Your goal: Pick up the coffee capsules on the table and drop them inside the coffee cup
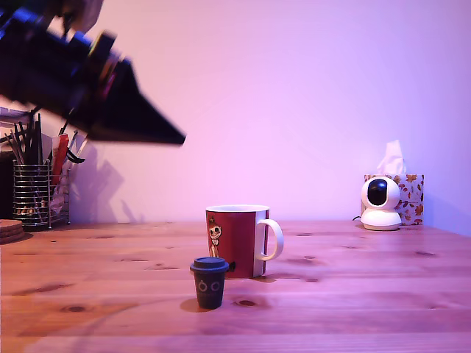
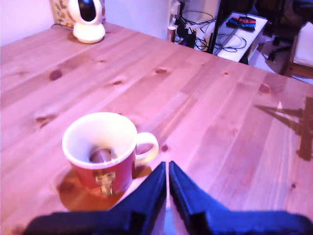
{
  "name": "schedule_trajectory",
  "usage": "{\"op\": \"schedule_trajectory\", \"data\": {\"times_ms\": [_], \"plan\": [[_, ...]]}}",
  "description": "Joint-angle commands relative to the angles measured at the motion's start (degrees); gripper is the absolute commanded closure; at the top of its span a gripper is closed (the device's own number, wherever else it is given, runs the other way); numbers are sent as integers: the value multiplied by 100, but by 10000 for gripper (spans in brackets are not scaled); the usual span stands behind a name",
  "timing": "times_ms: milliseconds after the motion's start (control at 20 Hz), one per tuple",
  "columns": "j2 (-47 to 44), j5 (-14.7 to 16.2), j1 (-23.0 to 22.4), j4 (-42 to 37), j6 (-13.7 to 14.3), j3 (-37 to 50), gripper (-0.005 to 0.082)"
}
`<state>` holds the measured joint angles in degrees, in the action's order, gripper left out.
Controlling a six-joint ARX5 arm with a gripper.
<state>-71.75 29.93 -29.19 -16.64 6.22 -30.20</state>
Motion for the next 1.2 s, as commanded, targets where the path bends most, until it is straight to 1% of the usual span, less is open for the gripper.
{"op": "schedule_trajectory", "data": {"times_ms": [0, 150, 500, 600, 750, 900, 1150], "plan": [[42, 0, 22, -208, -31, 319, 793], [55, 2, 24, -479, -31, 638, 793], [57, 59, 192, -787, -42, 1191, 793], [57, 136, 254, -837, -28, 1318, 793], [57, 162, 306, -1029, -37, 1554, 793], [57, 223, 358, -1043, -24, 1650, 793], [57, 210, 358, -1021, -22, 1668, 793]]}}
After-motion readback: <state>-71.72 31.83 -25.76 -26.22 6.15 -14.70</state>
